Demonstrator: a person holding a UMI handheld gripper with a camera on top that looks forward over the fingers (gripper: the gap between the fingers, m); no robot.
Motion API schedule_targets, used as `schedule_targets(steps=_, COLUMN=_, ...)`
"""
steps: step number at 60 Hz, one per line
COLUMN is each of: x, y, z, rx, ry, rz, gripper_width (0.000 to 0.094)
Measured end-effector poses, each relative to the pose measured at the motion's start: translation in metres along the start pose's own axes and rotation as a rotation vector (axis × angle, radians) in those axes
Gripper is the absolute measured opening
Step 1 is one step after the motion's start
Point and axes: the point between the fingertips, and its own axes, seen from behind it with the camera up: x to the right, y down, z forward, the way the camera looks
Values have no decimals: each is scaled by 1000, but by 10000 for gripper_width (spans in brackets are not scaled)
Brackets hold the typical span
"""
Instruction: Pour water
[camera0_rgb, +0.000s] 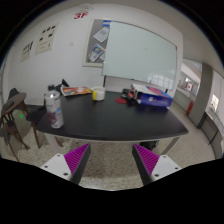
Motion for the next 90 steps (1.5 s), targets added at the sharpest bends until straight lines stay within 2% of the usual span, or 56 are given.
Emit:
schedule_targets(steps=7, x=-88, y=14, z=12, rx=-18, ry=-71, rz=29, gripper_width=846)
schedule_targets(steps=17, x=-195, y=-17, z=52, rx=56, ry=-169, rz=48, gripper_width=845)
schedule_targets(steps=25, x=-235, y=-58, z=96, rx=141, ry=-165, rz=29, gripper_width=846)
schedule_targets(steps=32, x=-250, y=-83, z=127, rx=180, ry=-145, rz=49, gripper_width=837)
schedule_targets(steps=43, x=-255, y=-109, z=159, rx=236, ry=-138, rz=70, gripper_width=678)
schedule_targets(steps=45, x=-258, y=-111, z=160, rx=245, ry=-147, rz=72, gripper_width=552)
schedule_targets(steps=52, x=-261, y=-116, z=163, rx=272, ry=-153, rz=69, gripper_width=492)
schedule_targets(steps=55, x=-263, y=-117, z=163, rx=277, ry=-159, rz=68, gripper_width=416)
schedule_targets(steps=60, x=-264, y=-118, z=165, rx=279, ry=-183, rz=68, gripper_width=369)
schedule_targets(steps=70, x=-266, y=-122, z=159, rx=277, ry=-219, rz=81, gripper_width=369)
schedule_targets(steps=75, x=-270, y=-146, z=146, rx=301, ry=-269, rz=104, gripper_width=369)
schedule_targets(steps=80, x=-274, y=-186, z=133, rx=340, ry=-360, rz=162, gripper_width=368)
schedule_targets(steps=90, x=-278, y=-294, z=119, rx=425, ry=-606, rz=365, gripper_width=370)
